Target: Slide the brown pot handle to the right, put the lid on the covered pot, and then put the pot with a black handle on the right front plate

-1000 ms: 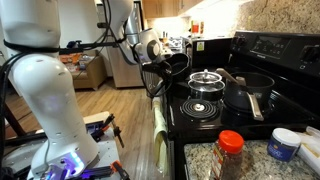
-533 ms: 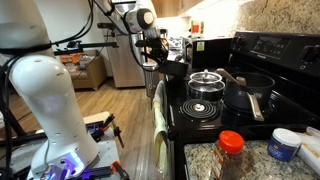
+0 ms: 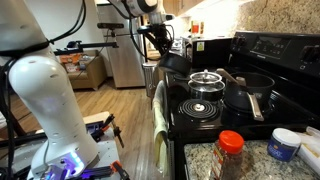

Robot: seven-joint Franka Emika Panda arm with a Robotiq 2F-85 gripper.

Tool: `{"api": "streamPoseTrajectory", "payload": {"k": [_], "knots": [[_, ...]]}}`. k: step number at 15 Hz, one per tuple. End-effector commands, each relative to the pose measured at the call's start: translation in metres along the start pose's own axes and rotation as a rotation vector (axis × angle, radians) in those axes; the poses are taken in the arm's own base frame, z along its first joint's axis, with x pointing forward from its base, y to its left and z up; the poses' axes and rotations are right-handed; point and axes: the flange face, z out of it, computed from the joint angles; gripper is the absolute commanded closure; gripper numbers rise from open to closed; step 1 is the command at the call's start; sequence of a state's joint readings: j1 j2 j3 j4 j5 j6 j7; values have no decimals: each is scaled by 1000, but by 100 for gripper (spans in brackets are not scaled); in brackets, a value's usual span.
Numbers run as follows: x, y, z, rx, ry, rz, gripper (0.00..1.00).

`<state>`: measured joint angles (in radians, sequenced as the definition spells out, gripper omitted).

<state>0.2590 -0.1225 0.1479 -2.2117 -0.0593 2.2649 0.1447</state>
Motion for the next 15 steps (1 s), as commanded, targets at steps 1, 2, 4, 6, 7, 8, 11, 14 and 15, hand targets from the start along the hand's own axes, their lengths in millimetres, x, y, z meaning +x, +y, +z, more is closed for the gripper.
{"api": "streamPoseTrajectory", "payload": {"k": [1,2,4,6,7,8,11,14,15], "knots": [[-13,33,0,17,18,52,85],[-18,38,1,28,17,56,85],[-29,42,1,38,28,58,85],[-38,40,-3,56,32,58,85],[-43,37,-5,66,25,64,85],[-48,34,-8,73,20,71,85],[-63,33,-18,79,32,105,85],[-80,44,-25,52,57,163,85],[-88,51,-27,54,67,197,85]]}}
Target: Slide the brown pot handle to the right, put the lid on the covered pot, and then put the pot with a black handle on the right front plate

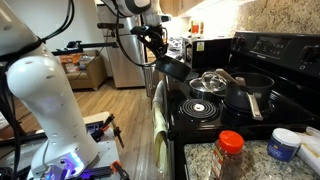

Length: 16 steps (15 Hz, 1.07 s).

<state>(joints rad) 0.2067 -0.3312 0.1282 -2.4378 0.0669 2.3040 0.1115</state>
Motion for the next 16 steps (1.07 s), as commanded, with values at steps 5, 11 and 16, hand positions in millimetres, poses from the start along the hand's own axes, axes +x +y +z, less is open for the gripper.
{"api": "streamPoseTrajectory", "payload": {"k": [5,11,16], "knots": [[-57,57,-27,14,91,201,85],[-97,102,-27,-32,191,312,85],[-97,135,-31,-64,258,389,85]]}}
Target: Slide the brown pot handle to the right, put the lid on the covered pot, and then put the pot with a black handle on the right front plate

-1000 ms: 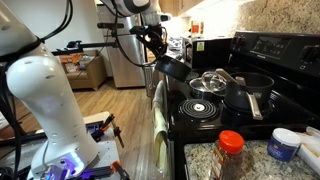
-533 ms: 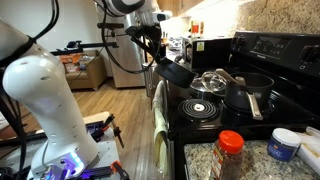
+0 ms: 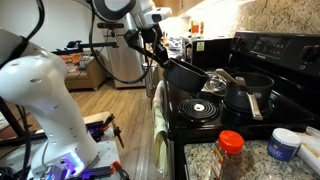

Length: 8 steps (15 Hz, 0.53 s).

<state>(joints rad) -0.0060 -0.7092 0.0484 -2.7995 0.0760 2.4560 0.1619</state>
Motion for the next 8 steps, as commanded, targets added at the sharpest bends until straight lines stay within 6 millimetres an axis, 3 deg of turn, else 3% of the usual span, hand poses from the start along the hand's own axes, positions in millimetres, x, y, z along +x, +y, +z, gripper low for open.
{"api": "streamPoseTrajectory", "payload": {"k": [1,4,8], "knots": [[12,17,-10,-16,88,55,85],[18,29,-4,-25,107,82,85],[21,41,20,-18,74,103,85]]}}
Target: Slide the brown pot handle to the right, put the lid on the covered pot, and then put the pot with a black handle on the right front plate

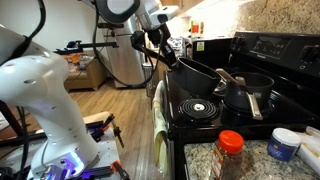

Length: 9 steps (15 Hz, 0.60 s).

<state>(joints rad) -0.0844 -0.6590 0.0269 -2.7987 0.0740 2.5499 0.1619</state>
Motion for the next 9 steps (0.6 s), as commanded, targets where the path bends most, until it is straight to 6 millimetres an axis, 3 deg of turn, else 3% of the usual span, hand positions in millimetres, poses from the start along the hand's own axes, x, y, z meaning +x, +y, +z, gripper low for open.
{"api": "streamPoseTrajectory", "payload": {"k": [1,5,6,9], "knots": [[6,7,21,1,9,16,85],[3,4,55,46,-28,0,85],[0,8,47,8,-56,20,64],[1,4,59,18,-59,12,64]]}}
